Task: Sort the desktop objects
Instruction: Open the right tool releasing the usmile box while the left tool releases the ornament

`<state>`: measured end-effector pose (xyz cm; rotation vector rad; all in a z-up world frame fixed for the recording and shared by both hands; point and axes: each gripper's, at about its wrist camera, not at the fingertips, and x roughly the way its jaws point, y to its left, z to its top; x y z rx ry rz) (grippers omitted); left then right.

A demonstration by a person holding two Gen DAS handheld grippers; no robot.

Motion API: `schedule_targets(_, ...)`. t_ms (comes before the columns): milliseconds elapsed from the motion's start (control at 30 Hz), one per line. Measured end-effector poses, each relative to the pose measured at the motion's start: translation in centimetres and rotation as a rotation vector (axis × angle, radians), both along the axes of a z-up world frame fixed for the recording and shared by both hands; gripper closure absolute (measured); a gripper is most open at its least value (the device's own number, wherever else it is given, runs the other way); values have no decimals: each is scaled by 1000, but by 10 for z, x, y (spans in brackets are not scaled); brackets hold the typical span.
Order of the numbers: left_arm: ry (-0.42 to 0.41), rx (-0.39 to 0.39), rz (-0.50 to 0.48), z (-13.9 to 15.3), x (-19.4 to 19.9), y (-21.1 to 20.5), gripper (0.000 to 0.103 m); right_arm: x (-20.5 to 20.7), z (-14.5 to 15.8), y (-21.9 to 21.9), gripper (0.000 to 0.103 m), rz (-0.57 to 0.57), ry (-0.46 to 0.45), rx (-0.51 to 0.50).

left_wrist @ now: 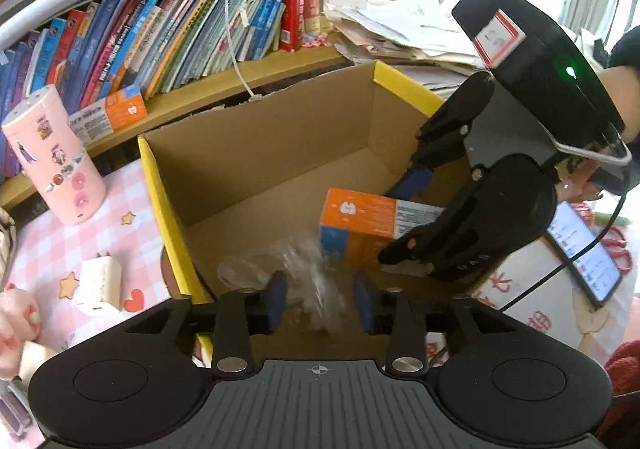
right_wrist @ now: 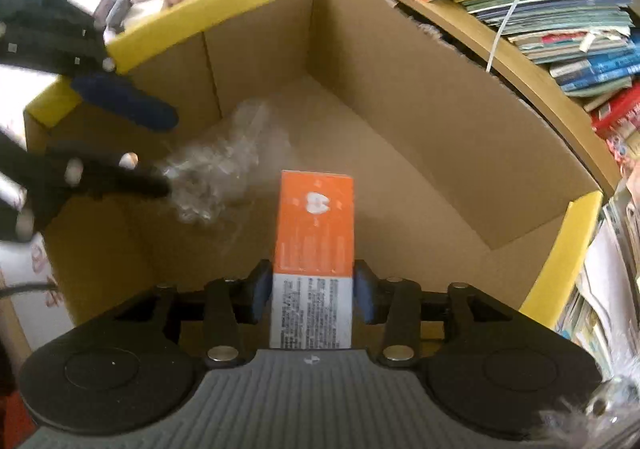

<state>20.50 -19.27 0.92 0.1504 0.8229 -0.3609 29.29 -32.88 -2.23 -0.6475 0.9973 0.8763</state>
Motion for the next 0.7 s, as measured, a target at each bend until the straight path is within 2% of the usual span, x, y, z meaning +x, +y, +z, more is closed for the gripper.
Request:
schedule_targets(33, -6, -8, 1, 1, -1, 1, 53, 0, 2, -1, 50, -19, 8, 14)
schedule_targets(67, -12, -15, 1, 2, -2, 2, 43, 0, 5, -2, 49, -39, 10, 25)
schedule_targets(100, -18, -23, 2, 3, -3, 2, 39, 0, 7, -3, 45, -58, 13, 36)
schedule_targets(200, -50, -50, 13, 10, -8, 5, 32, -5, 16, -6, 42, -89, -12, 61)
schedule_targets(633, -184, -82, 32, 41, -49, 14, 19, -35, 59, -22, 32, -211, -121, 188)
schedule_targets(700, -201, -86, 40, 45, -58, 17, 14, -39, 63, -26, 31, -241, -132, 204)
